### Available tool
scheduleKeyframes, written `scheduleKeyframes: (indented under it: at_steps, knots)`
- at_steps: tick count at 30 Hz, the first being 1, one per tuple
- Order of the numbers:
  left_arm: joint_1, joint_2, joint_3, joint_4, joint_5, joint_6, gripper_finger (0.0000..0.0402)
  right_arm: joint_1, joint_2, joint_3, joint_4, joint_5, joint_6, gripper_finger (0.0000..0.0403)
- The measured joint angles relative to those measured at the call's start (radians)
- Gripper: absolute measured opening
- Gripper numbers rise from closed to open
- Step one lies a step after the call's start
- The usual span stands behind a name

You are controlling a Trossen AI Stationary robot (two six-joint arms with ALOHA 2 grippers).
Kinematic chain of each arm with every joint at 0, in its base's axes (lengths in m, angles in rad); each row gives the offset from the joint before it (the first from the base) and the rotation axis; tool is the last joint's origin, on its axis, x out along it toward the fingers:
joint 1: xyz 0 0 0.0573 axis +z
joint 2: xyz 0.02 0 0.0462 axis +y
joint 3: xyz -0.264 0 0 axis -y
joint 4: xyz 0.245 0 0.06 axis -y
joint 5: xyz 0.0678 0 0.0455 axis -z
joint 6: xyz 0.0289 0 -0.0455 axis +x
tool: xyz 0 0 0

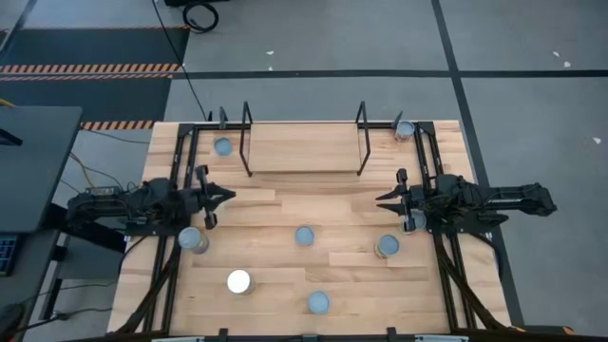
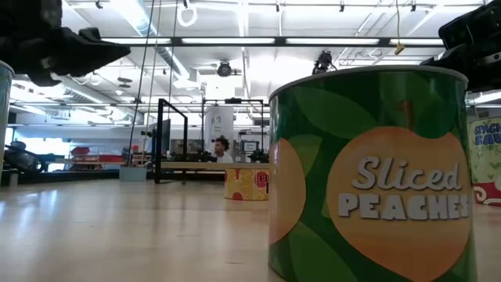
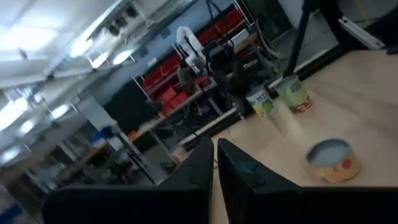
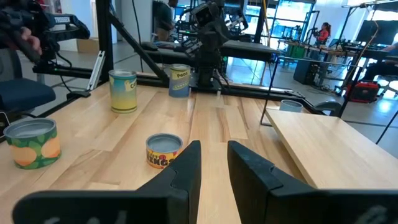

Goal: Pick and place cans onto a shelf
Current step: Put the light orange can on the shelf

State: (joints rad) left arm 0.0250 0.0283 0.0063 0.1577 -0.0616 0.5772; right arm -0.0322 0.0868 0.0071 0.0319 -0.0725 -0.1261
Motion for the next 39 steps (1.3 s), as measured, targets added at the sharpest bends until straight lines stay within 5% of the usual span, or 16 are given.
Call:
scheduleKeyframes:
  at_steps: [8, 14, 21, 28, 35, 39]
  knots:
    - [-0.001, -0.003, 0.000, 0.041, -0.019, -0.809, 0.0031, 0.000, 0.000, 0.000, 0.000, 0.000, 0.000, 0.0087]
    - [0.000, -0.002, 0.000, 0.197, -0.061, -1.109, 0.0029, 0.000, 0.000, 0.000, 0.000, 0.000, 0.000, 0.0087]
    - [-0.003, 0.045, 0.065, 0.285, -0.146, -0.994, 0.0019, -0.002, 0.000, 0.000, 0.015, 0.006, 0.000, 0.0087]
    - [-0.049, 0.325, 0.270, 0.176, -0.085, -0.985, 0.0005, -0.002, 0.000, 0.000, 0.207, 0.000, 0.000, 0.0087]
    - [-0.115, 0.615, 0.641, -0.219, 0.030, -0.963, 0.0003, -0.002, 0.000, 0.000, 0.408, 0.001, 0.024, 0.0087]
    - [-0.166, 0.755, 0.913, -0.590, 0.078, -0.950, 0.0003, -0.002, 0.000, 0.000, 0.562, 0.043, 0.209, 0.0087]
